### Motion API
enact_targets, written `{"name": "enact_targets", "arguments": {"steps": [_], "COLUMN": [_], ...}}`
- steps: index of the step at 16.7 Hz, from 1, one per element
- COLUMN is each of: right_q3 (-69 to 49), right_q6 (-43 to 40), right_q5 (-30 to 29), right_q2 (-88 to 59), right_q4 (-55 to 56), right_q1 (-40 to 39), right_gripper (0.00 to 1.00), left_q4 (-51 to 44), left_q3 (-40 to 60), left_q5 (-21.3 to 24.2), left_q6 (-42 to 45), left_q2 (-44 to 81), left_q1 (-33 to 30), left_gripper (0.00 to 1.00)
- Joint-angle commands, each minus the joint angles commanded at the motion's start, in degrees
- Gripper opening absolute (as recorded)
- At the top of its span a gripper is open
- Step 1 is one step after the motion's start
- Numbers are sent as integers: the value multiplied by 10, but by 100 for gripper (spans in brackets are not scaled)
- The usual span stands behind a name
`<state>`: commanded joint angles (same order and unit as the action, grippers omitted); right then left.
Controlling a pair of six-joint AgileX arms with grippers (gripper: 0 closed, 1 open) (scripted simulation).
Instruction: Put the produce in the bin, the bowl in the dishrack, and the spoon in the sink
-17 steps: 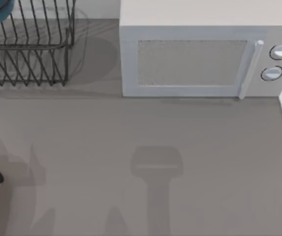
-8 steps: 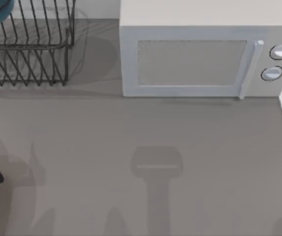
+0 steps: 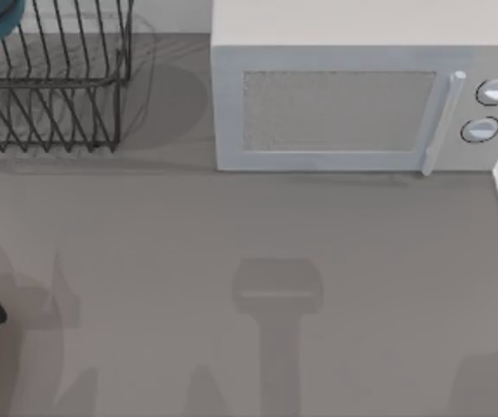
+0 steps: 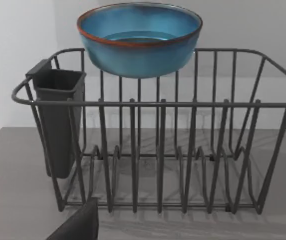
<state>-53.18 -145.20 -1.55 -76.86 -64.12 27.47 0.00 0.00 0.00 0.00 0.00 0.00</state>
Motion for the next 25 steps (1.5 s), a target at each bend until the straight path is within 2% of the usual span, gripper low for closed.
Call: {"name": "enact_targets", "arguments": {"steps": [4, 7, 17, 25], "right_q3": [-2, -47, -355, -547], "right_q6": [1, 5, 34, 84], "right_q5": [0, -2, -2, -3], "right_q2": [-5, -30, -245, -425], "right_q4": [1, -7, -92, -176], "right_q1": [-1, -6, -52, -91], "right_gripper": [0, 0, 0, 0], "left_q4": [0, 0, 0, 0], "left_q3": [0, 0, 0, 0], "left_q5": [0, 0, 0, 0], "left_q6": [0, 0, 0, 0], "left_q2": [0, 0, 0, 0], "left_q1": [0, 0, 0, 0], "left_gripper": [100, 100, 100, 100]}}
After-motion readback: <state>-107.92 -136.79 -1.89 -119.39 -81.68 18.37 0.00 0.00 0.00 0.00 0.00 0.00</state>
